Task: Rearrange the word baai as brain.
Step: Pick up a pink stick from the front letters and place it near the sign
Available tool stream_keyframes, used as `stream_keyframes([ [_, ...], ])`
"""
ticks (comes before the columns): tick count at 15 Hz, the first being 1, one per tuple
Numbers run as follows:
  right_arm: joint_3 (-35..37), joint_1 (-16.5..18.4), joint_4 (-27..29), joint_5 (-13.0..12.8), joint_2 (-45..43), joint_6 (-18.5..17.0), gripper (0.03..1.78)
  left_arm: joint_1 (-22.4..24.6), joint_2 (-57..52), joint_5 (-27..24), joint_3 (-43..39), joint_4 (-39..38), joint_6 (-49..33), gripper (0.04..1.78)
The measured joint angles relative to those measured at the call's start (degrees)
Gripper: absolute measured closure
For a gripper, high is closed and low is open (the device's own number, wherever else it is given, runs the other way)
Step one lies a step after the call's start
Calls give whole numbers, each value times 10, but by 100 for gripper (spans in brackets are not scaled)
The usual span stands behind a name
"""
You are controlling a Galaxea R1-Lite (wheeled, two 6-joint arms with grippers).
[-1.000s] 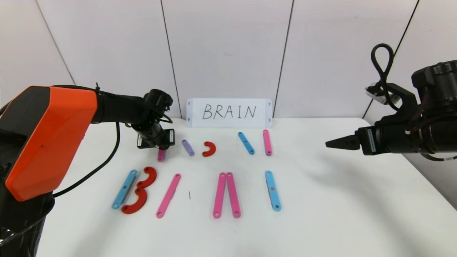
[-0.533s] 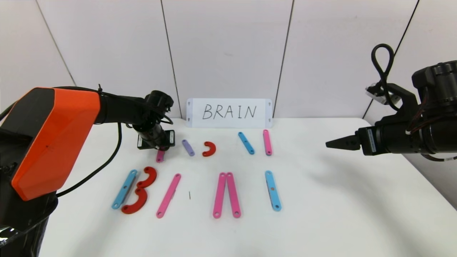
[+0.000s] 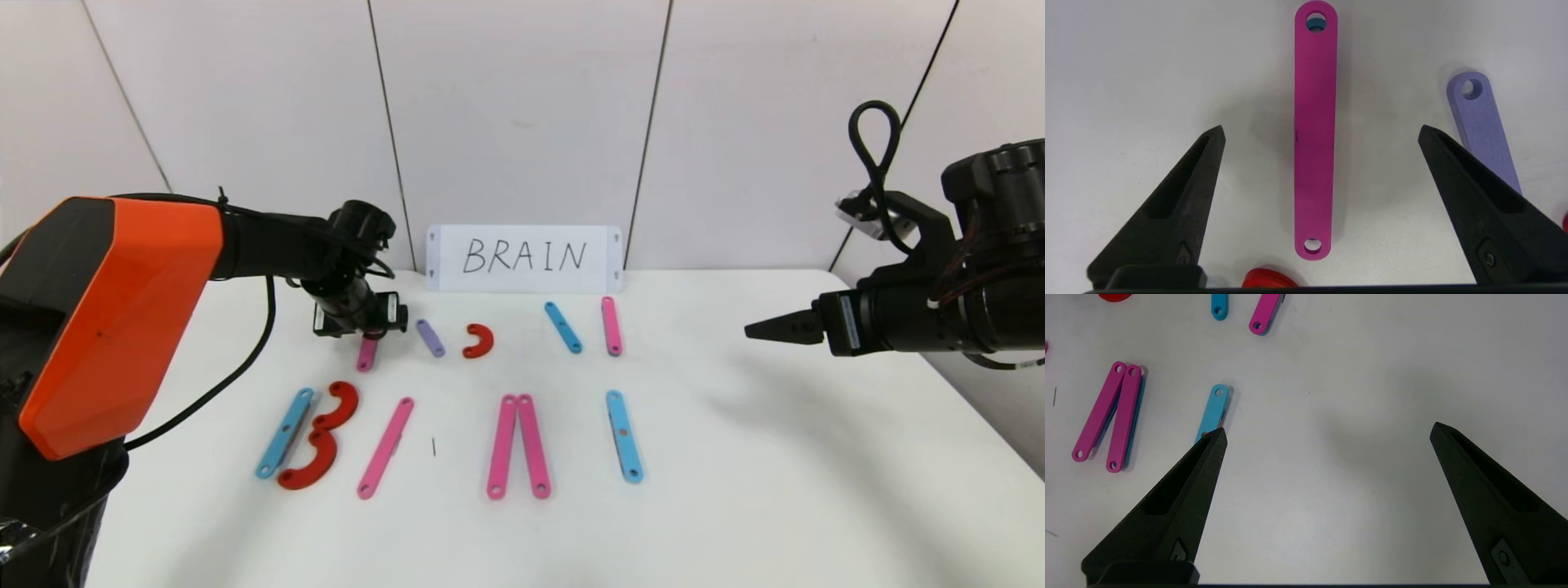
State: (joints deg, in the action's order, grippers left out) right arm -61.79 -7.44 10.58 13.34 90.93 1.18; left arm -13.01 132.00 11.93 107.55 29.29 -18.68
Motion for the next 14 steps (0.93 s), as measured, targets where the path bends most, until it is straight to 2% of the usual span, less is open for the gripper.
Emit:
stream_keyframes([
  [2, 0, 0, 0, 0, -2, -1, 7, -6, -14, 0, -2, 20, 1, 7],
  [5, 0, 4, 0, 0, -3, -1, 7, -23, -49, -12, -23, 62, 1, 7],
  [11, -1, 5, 0, 1, -3, -1, 7, -80, -172, -85, -184, 61, 43, 7],
  [14, 0, 6, 0, 1, -3, -1, 7, -100, -214, -93, -273, 13, 56, 7],
])
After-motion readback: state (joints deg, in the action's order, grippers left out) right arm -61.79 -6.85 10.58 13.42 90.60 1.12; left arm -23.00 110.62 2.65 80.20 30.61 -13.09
